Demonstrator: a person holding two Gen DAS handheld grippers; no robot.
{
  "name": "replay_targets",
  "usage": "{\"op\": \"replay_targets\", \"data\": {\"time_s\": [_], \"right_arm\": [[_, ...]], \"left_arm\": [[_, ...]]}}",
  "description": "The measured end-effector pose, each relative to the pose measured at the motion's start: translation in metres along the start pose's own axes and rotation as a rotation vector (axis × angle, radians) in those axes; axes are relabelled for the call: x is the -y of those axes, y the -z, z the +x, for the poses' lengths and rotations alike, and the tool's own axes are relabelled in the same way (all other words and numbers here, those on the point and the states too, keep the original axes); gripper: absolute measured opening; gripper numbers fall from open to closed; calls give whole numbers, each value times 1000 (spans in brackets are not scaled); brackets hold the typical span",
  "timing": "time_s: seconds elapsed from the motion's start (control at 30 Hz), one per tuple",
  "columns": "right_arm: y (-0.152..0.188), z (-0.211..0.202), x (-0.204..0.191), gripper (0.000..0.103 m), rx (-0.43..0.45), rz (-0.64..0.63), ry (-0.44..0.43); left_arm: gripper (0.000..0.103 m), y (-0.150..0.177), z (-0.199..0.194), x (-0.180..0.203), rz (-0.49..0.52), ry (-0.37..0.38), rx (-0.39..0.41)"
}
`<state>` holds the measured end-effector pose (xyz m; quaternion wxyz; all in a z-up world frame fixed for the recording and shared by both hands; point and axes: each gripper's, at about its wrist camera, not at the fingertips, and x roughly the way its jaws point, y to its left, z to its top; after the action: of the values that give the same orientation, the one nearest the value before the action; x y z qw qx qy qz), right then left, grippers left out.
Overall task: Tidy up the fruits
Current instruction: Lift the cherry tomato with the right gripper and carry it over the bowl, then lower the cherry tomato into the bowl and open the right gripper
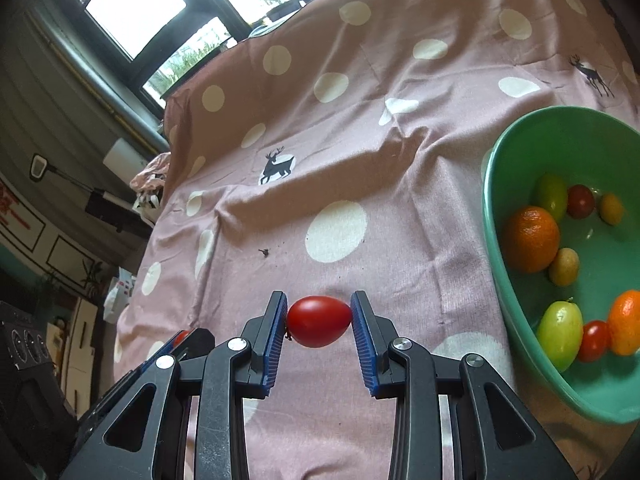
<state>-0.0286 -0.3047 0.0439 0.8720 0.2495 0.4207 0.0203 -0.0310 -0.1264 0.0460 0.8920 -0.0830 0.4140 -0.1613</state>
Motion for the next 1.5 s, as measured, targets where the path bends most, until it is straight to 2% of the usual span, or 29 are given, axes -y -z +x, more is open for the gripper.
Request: {"op": "replay_targets", "data": {"time_s": [0.17, 0.47, 0.8, 1.0, 1.27, 1.5], "right_arm": [[-4, -16, -2, 35, 61, -18, 36], [-8, -51, 0, 35, 165, -52, 49], [-13, -93, 36, 35, 280, 29, 137], [-15, -109, 64, 35, 315, 109, 198], [-14, -115, 94, 35, 303, 194, 263], [-13, -116, 112, 35, 284, 241, 291]], "left_arm": [[27, -1, -10, 9, 23, 4, 38], [27, -2, -26, 39, 90, 27, 102], [27, -6, -28, 93, 174, 101, 125], [27, -7, -16, 124, 219, 145, 104], [27, -4, 3, 161, 291, 212, 55], [27, 2, 27, 185, 326, 250, -24]]}}
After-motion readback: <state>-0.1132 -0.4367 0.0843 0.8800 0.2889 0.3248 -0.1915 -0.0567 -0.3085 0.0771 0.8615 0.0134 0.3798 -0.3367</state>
